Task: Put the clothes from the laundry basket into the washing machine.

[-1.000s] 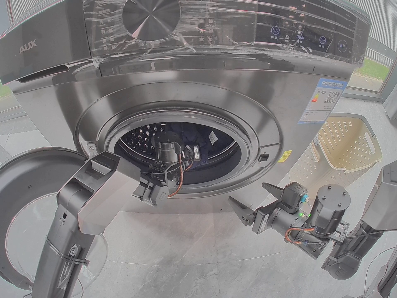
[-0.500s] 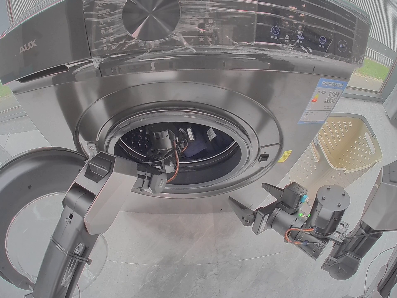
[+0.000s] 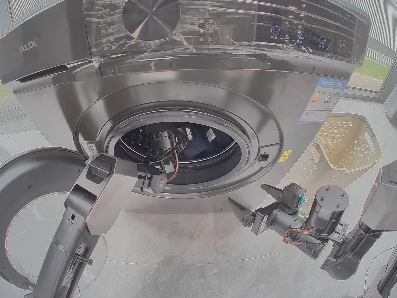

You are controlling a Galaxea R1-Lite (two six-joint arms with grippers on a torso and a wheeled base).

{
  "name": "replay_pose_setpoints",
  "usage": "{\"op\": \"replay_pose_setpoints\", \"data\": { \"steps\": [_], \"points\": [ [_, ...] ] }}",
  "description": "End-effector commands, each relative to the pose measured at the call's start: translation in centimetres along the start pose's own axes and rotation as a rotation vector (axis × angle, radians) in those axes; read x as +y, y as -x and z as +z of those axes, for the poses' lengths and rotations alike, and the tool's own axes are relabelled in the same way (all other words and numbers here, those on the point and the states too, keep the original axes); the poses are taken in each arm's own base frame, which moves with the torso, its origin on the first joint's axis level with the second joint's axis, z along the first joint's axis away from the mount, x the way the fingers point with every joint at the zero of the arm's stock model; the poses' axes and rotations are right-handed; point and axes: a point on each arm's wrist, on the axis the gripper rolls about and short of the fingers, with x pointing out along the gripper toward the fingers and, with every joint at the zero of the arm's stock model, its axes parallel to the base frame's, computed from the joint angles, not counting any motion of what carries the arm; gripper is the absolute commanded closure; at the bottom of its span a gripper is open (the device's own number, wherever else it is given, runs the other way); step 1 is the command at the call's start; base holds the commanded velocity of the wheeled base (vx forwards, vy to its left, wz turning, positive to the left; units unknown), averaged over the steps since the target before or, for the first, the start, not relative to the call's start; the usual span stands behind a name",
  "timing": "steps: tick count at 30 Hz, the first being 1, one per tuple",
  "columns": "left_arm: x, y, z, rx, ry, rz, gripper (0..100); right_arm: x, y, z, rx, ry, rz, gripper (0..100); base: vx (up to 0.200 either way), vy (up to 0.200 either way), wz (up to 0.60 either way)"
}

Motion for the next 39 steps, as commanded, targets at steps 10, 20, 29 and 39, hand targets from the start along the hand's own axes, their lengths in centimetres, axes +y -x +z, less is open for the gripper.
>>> {"op": "replay_pose_setpoints", "data": {
  "steps": [10,20,29,39],
  "points": [
    [-3.6,6.2,5.1,0.112,-0.027,-0.088,0,0.0,0.1,-0.1,0.004,0.002,-0.001,0,0.000,0.000,0.00],
    [-4.5,16.4,8.2,0.260,-0.037,-0.313,0,-0.1,0.4,-0.1,0.009,0.003,-0.003,0,0.000,0.000,0.00],
    [-3.2,26.3,9.5,0.364,-0.046,-0.442,0,0.3,1.2,-0.6,0.038,0.009,0.004,0,0.000,0.000,0.00],
    [-0.9,32.1,9.5,0.317,-0.097,-0.429,0,-0.1,4.1,1.3,-0.010,0.002,-0.016,0,0.000,0.000,0.00]
  ]
}}
